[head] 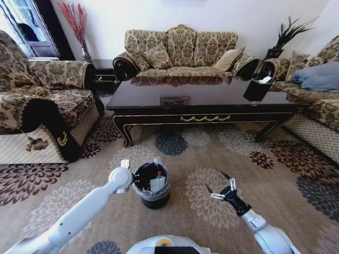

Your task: Move to the front of the table and pick up the trash from the floor, then place it into the trash bin.

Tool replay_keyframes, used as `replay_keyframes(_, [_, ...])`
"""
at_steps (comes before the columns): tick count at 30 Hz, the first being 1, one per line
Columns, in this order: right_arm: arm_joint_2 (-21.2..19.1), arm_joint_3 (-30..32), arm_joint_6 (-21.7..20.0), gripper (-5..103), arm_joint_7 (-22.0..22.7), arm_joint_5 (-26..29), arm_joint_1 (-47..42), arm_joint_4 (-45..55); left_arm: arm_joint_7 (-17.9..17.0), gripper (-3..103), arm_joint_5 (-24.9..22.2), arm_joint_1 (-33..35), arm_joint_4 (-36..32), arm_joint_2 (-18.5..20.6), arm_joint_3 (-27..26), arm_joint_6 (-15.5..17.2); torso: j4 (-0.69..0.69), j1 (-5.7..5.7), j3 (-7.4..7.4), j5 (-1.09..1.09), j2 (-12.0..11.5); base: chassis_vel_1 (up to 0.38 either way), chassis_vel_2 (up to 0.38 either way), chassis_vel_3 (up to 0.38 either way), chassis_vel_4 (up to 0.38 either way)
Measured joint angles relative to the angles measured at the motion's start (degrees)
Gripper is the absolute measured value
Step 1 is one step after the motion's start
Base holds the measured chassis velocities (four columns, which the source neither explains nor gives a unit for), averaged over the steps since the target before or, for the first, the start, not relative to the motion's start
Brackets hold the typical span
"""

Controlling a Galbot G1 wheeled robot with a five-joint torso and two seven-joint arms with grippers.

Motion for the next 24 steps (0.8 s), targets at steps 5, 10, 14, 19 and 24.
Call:
replay_keyframes(5, [0.1,0.0,0.4,100,0.0,0.0,-0.2,-0.1,0.3,7,0.3,0.8,0.0,-0.2,-0.8,0.2,-0.01,0.0,0.0,0.0,0.0,0.0,0.0,0.0,0.0])
replay_keyframes(10, [0.4,-0.1,0.5,100,0.0,0.2,0.0,-0.5,1.6,34,1.3,3.4,-2.2,0.6,-2.6,0.4,-0.01,0.0,0.0,0.0,0.0,0.0,0.0,0.0,0.0])
replay_keyframes(14, [0.5,-0.3,0.4,100,0.0,0.3,0.2,-0.8,2.6,50,2.1,5.6,-3.9,1.8,-4.3,0.6,0.0,0.0,0.0,0.01,0.0,0.0,0.0,0.0,0.0])
replay_keyframes(19, [0.9,-0.3,0.4,100,-0.1,0.4,0.2,-1.1,8.3,67,7.4,9.3,-6.6,3.7,-6.6,0.6,0.01,0.0,0.0,0.0,0.0,0.0,0.0,0.0,0.0])
replay_keyframes(24, [1.4,-0.3,0.8,100,-0.4,0.6,-0.1,-1.1,18.5,89,16.9,12.5,-8.4,3.9,-9.3,-3.2,0.01,0.0,0.0,0.01,0.0,0.0,0.0,0.0,0.0])
